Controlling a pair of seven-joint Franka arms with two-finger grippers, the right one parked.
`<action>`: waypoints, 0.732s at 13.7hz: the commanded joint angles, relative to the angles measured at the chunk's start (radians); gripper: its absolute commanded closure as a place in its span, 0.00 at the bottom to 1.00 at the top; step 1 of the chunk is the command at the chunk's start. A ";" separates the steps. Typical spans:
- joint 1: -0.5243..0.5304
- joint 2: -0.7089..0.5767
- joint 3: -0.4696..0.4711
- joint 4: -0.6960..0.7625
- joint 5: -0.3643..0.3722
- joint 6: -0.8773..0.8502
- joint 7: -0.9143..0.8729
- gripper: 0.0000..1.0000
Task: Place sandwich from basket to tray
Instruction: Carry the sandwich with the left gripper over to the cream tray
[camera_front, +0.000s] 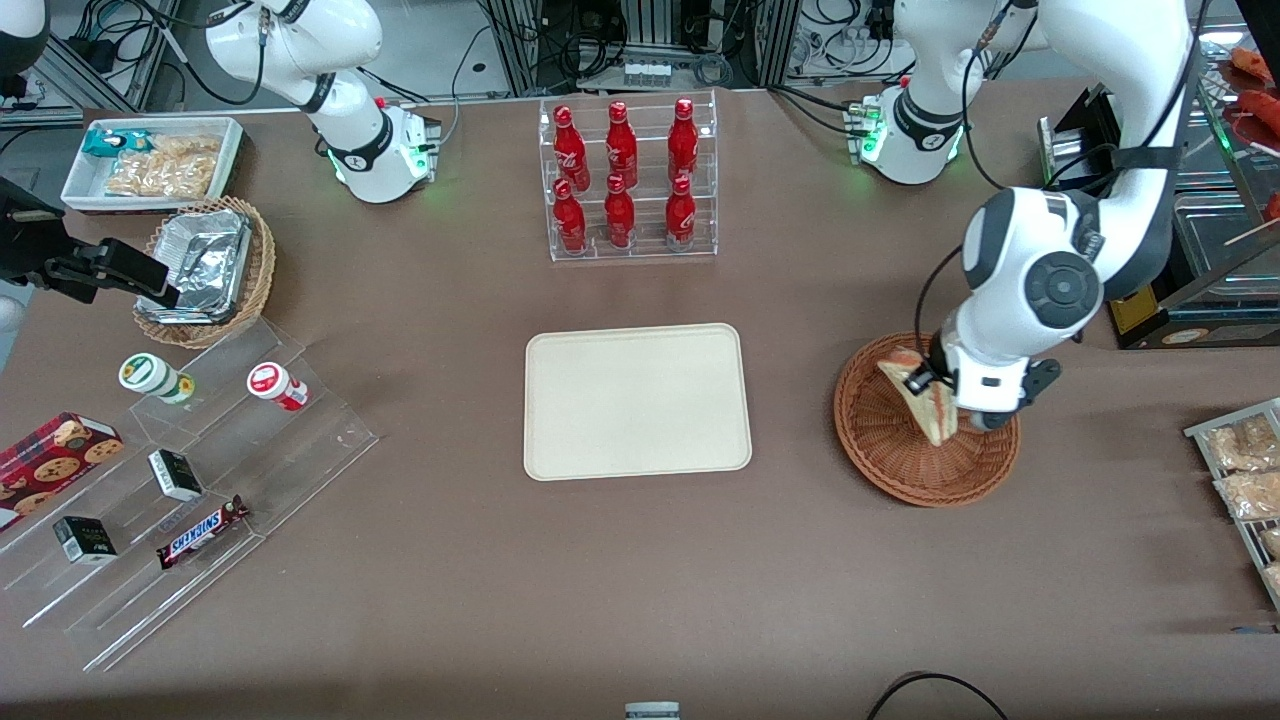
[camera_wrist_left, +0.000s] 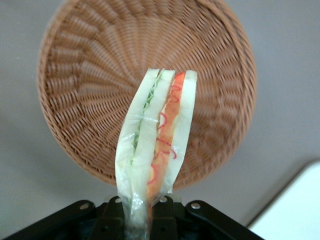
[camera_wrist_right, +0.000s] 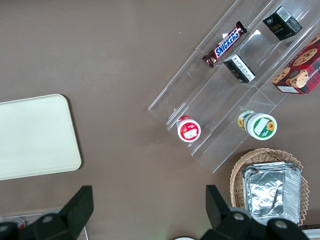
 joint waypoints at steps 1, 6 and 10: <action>-0.122 0.046 0.007 0.054 0.000 -0.030 0.047 0.89; -0.280 0.169 0.007 0.204 0.000 -0.030 0.045 0.89; -0.370 0.307 0.007 0.376 -0.011 -0.030 -0.027 0.89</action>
